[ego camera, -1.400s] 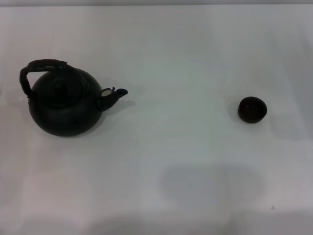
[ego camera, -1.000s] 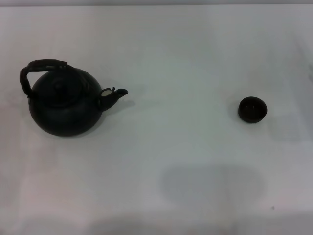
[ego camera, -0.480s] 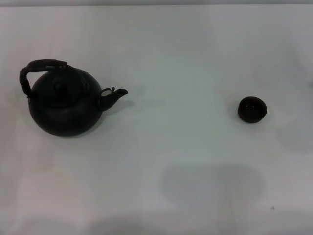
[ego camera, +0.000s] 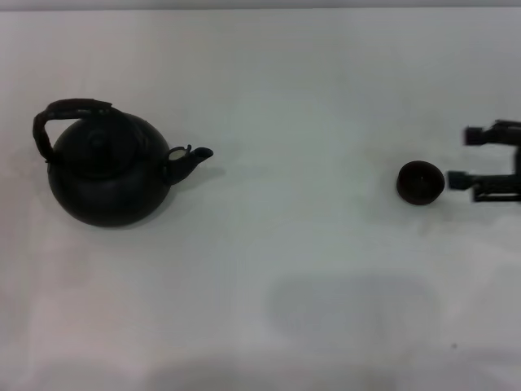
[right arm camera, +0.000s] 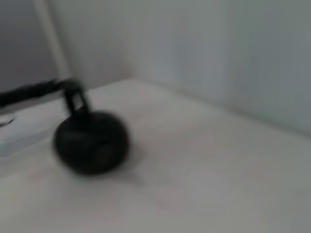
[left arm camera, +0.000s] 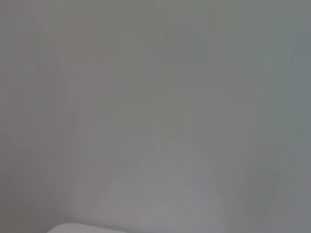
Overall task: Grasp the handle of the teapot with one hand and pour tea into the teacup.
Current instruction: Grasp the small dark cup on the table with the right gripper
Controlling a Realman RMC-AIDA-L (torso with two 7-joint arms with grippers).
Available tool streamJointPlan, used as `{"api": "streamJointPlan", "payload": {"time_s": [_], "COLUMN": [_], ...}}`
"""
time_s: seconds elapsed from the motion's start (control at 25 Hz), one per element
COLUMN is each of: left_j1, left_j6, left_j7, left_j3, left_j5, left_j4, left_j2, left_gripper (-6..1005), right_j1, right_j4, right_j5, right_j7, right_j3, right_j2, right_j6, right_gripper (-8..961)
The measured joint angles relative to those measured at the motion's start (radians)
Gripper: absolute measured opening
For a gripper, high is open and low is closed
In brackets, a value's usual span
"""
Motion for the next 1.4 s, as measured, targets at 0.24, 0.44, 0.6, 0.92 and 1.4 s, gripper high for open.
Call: {"api": "streamJointPlan", "payload": {"time_s": [0.24, 0.44, 0.6, 0.92, 1.4], "left_j1": [0.005, 0.012, 0.018, 0.025, 0.051], "left_j6": [-0.001, -0.010, -0.022, -0.050, -0.094], "left_j7": [0.000, -0.001, -0.001, -0.001, 0.000], "left_j3": [0.001, 0.002, 0.002, 0.004, 0.004], "left_j5": [0.001, 0.005, 0.009, 0.032, 0.031], "left_j4": [-0.005, -0.009, -0.019, -0.035, -0.046], "left_j2": [-0.001, -0.003, -0.003, -0.003, -0.004], "left_gripper": [862, 862, 862, 862, 861], "right_j1": [0.053, 0.058, 0.058, 0.073, 0.085], "right_j4": [-0.003, -0.004, -0.005, -0.006, 0.011], "right_j5": [-0.121, -0.131, -0.132, -0.149, -0.198], "right_j7": [-0.014, -0.039, -0.065, -0.112, -0.117], "right_j3": [0.000, -0.006, -0.013, -0.013, -0.113], "right_j2": [0.065, 0.074, 0.074, 0.071, 0.080], "right_j6": [-0.019, -0.041, -0.073, -0.123, -0.217], "right_gripper": [846, 848, 849, 857, 857]}}
